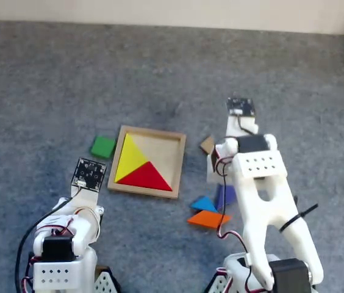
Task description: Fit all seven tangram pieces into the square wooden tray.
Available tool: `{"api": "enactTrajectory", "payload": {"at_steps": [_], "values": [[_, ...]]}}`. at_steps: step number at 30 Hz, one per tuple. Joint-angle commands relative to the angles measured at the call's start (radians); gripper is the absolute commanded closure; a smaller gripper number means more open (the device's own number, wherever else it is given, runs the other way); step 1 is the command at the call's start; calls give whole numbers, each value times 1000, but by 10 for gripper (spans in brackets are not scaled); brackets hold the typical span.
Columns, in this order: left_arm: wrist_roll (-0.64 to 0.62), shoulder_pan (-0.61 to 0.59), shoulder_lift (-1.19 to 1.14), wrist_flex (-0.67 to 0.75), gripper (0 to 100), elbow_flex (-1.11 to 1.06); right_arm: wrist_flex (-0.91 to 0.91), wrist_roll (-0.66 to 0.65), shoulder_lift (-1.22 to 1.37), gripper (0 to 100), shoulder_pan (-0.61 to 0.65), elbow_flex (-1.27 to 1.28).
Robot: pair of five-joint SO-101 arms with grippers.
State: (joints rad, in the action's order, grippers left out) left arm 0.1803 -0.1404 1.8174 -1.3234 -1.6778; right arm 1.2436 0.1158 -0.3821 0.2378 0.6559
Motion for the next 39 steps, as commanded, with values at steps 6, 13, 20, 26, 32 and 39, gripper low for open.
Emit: {"api": "enactTrajectory", "payload": {"at_steps": [6, 13, 20, 26, 32, 39], "values": [[-3, -12, 7, -3, 995, -18, -222, -5, -38, 759, -22, 199], [-3, -12, 7, -3, 995, -18, -222, -5, -35, 758, -22, 209], [-3, -12, 7, -3, 995, -18, -272, -11, 150, 758, -24, 203], [-3, -12, 7, -3, 995, -18, -326, -11, 249, 760, -24, 202], [-3, -12, 7, -3, 995, -18, -321, -11, 249, 761, -24, 202], [-3, -12, 7, -3, 995, -18, -321, -83, 249, 871, -24, 202]]}}
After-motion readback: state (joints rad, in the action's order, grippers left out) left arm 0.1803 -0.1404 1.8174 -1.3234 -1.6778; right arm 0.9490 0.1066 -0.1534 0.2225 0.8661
